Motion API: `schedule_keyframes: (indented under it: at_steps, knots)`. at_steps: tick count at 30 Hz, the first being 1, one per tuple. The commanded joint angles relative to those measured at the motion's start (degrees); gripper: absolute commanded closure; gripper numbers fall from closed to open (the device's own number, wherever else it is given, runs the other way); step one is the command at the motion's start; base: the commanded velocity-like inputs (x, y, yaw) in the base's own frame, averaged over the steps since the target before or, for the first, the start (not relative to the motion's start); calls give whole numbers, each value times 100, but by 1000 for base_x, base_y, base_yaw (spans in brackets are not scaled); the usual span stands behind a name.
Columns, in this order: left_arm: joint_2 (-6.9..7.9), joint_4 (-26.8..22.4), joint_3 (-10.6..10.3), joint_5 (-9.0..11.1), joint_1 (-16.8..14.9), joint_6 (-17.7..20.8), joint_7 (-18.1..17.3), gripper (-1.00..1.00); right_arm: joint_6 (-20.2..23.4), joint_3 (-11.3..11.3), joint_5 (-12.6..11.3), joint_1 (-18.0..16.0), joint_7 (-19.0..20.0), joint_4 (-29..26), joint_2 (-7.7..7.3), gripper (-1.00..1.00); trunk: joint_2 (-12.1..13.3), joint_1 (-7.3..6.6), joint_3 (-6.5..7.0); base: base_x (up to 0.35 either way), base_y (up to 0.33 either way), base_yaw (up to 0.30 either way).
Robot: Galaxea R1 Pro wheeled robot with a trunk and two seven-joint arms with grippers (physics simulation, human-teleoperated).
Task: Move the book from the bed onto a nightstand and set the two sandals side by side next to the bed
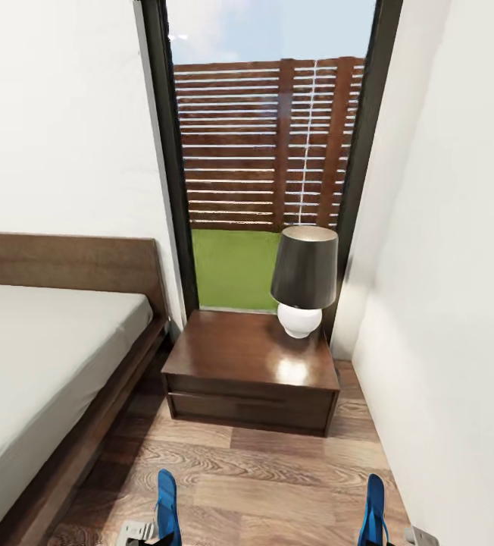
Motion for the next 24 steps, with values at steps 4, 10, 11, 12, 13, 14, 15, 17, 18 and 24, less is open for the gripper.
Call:
schedule_keyframes:
  at_steps: [4, 10, 11, 12, 13, 14, 15, 17, 18, 24]
  knots:
    - [-2, 4, 46, -61, -7, -37, -27, 100, 27, 32, -59, 0, 14, -1, -4, 100, -2, -1, -5, 0, 0, 220]
    - [2, -2, 46, -61, -7, -37, -35, 100, 27, 32, -60, -1, 14, -1, -4, 100, -2, -1, -5, 0, 0, 220]
    - [2, -2, 46, -61, -7, -37, -37, 100, 27, 32, -60, -1, 14, -1, -4, 100, -2, -1, -5, 0, 0, 220]
    - [2, -1, 46, -61, -7, -37, -38, 100, 27, 32, -58, -2, 14, -1, -4, 100, -2, -1, -5, 0, 0, 220]
    - [3, -2, 46, -61, -7, -37, -39, 100, 27, 32, -57, -1, 14, -1, -4, 100, -2, -1, -5, 0, 0, 220]
    - [3, -3, 46, -61, -7, -37, -40, 100, 27, 32, -58, -1, 14, -1, -4, 100, -2, -1, -5, 0, 0, 220]
    - [3, -3, 46, -61, -7, -39, -42, 100, 27, 32, -59, -2, 14, -1, -4, 100, -2, -1, -5, 0, 0, 220]
    - [3, -3, 46, -61, -7, -44, -54, 100, 27, 32, -60, -2, 14, -2, -4, 100, -2, -1, -5, 0, 0, 220]
    - [3, -3, 46, -61, -7, -45, -56, 100, 27, 32, -60, -1, 14, -2, -4, 100, -2, -1, -5, 0, 0, 221]
    - [3, -4, 46, -61, -7, -46, -84, 100, 27, 32, -61, -2, 14, -2, -4, 100, -2, -1, -5, 0, 0, 223]
